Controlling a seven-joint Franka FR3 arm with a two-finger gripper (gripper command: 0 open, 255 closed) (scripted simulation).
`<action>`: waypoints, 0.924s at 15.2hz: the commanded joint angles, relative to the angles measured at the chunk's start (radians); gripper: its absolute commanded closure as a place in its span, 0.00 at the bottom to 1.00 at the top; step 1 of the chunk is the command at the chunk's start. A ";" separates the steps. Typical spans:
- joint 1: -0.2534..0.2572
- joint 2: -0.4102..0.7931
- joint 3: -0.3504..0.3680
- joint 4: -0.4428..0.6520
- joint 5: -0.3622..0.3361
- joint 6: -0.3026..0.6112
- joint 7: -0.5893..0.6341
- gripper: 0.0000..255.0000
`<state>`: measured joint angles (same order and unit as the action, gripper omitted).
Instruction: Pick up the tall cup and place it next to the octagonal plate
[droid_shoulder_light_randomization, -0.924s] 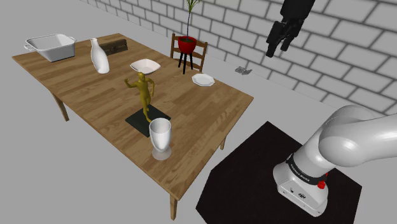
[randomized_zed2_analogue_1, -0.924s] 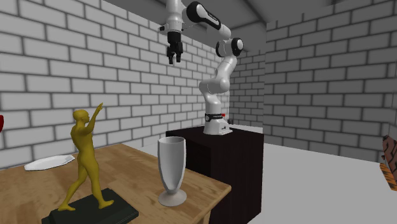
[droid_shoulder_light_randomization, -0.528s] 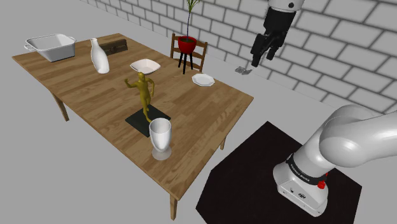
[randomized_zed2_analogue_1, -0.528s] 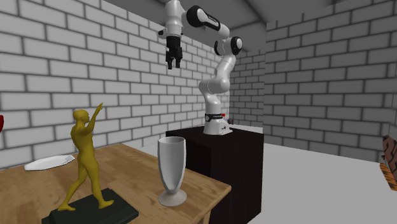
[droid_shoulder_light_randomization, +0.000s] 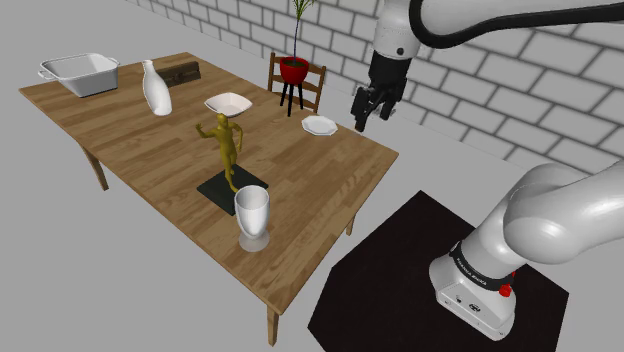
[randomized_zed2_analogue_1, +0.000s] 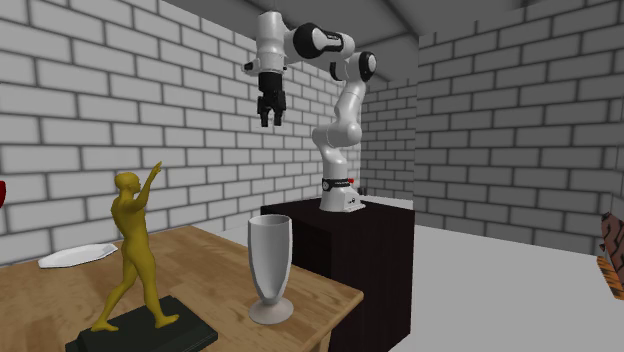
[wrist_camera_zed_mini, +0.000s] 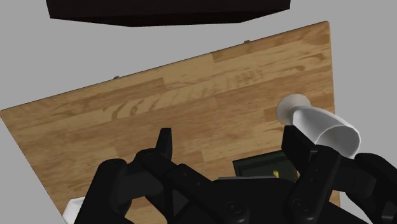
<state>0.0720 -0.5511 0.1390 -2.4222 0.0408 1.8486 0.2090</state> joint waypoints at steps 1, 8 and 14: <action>0.009 0.060 0.027 0.003 0.010 0.062 0.029 0.00; 0.030 0.277 0.108 0.032 0.012 0.257 0.124 0.00; 0.047 0.492 0.165 0.109 -0.036 0.396 0.223 0.00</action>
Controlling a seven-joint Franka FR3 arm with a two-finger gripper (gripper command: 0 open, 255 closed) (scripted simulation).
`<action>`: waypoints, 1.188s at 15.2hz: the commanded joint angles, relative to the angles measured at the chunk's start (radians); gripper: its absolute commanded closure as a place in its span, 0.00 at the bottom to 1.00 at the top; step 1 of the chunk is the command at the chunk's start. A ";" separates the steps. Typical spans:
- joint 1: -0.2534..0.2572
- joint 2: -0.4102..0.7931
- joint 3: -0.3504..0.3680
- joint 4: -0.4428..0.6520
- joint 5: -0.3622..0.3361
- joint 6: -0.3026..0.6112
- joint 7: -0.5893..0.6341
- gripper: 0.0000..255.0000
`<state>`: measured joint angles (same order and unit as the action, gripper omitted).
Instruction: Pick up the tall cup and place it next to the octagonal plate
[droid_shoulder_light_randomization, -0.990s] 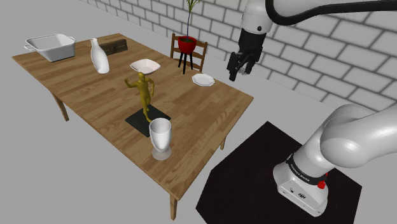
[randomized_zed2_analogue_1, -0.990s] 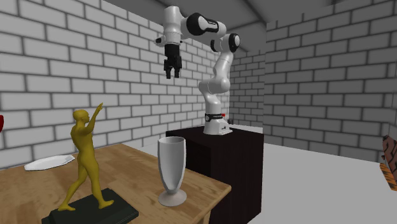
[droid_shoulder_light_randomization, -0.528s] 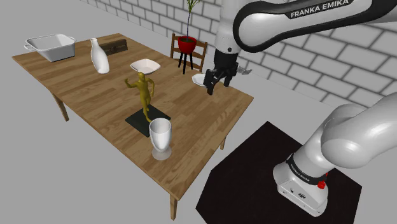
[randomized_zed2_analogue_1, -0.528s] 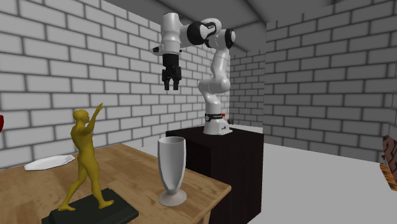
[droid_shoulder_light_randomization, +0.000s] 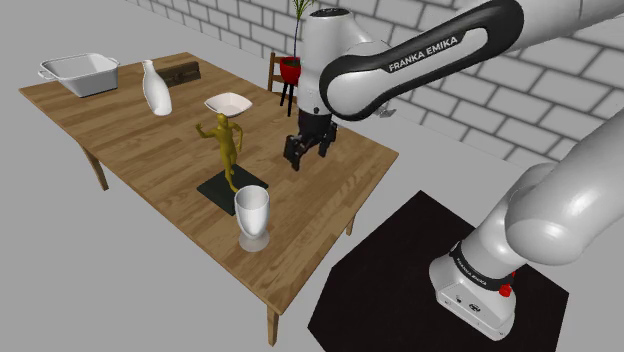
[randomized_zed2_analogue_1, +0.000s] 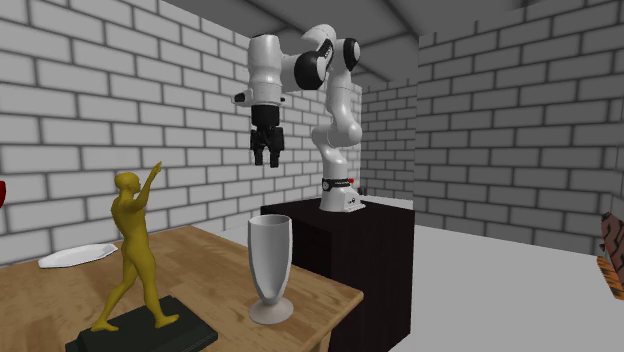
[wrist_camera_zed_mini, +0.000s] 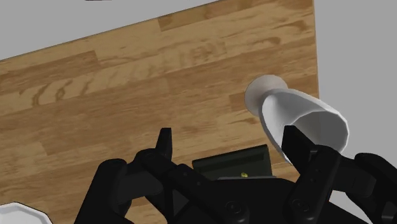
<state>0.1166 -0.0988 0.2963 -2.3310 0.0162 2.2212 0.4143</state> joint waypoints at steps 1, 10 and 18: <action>0.006 0.078 0.015 0.035 -0.025 0.042 0.036 0.00; 0.082 0.423 0.024 0.251 -0.170 0.160 0.201 0.00; 0.105 0.517 0.001 0.263 -0.213 0.238 0.233 0.00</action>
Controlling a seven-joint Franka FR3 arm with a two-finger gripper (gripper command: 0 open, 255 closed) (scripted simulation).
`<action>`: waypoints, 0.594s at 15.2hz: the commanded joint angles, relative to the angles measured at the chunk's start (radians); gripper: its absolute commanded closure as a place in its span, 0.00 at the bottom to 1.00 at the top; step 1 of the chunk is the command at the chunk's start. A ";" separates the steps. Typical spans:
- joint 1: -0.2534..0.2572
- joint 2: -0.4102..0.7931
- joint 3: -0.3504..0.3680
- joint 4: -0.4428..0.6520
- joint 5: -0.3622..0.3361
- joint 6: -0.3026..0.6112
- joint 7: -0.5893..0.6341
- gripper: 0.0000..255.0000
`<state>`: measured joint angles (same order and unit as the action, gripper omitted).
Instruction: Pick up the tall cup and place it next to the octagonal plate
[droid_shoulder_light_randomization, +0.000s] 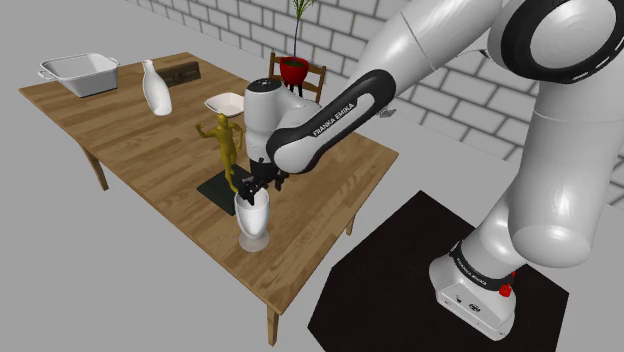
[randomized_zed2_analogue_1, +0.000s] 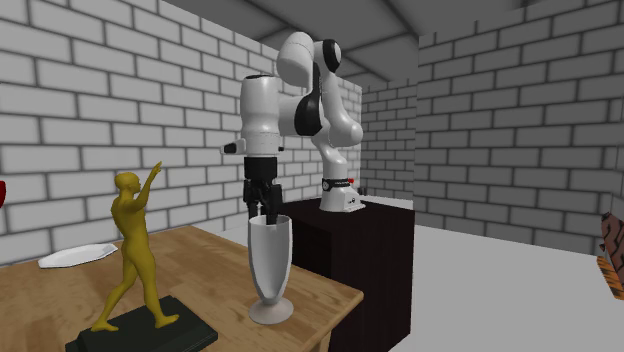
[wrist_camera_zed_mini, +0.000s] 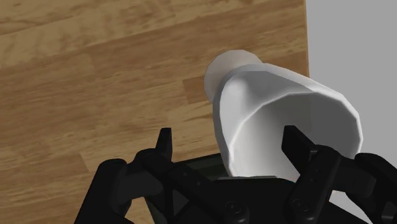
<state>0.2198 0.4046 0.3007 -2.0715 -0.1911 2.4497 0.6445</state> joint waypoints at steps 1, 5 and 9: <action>0.004 0.019 -0.005 0.004 -0.009 0.016 0.005 0.00; 0.004 0.019 -0.005 0.004 -0.009 0.016 0.005 0.00; 0.004 0.019 -0.005 0.004 -0.009 0.015 0.005 1.00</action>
